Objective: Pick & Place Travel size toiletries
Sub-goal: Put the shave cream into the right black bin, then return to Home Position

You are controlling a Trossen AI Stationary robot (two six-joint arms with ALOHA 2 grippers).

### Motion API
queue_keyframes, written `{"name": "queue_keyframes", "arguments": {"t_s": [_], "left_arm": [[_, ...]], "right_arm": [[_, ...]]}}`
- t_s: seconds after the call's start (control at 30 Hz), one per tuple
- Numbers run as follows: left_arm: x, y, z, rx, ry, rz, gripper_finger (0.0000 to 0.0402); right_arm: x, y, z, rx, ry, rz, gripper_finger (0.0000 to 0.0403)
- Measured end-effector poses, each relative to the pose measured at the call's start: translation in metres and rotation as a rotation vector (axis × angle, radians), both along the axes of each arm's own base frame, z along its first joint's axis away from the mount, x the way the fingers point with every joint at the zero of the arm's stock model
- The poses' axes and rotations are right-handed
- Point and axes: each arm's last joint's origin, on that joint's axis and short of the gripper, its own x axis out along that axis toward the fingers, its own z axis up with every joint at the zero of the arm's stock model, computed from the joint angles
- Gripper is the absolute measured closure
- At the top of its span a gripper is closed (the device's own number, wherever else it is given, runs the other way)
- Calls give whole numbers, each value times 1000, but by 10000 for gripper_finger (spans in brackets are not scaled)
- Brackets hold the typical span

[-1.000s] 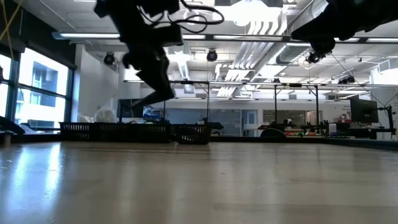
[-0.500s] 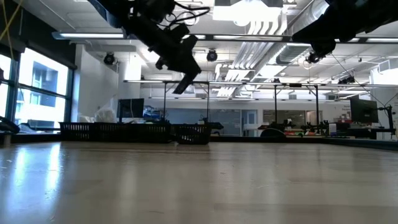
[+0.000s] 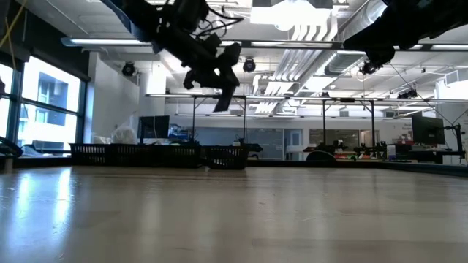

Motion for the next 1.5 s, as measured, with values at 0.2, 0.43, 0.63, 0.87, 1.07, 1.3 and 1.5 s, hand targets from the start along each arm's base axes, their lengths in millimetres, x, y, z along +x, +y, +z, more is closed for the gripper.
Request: {"name": "queue_keyframes", "arguments": {"t_s": [0.2, 0.43, 0.63, 0.87, 1.07, 1.3, 1.5], "left_arm": [[18, 9, -35, -67, -3, 57, 265], [26, 16, -59, -126, -25, 141, 265], [29, 18, -73, -138, 9, 169, 265], [31, 19, -80, -146, 24, 178, 257], [31, 19, -79, -143, 17, 177, 228], [30, 19, -78, -100, 66, 155, 208], [25, 15, -57, -61, 56, 109, 231]], "right_arm": [[0, 0, 0, 0, 0, 0, 398], [0, 0, 0, 0, 1, 0, 398], [0, 0, 0, -3, 1, 0, 398], [0, 0, 0, 0, 2, 0, 398], [0, 0, 0, 1, 2, 2, 398], [0, 0, 0, 1, 2, 2, 398], [0, 0, 0, 1, 2, 2, 398]]}}
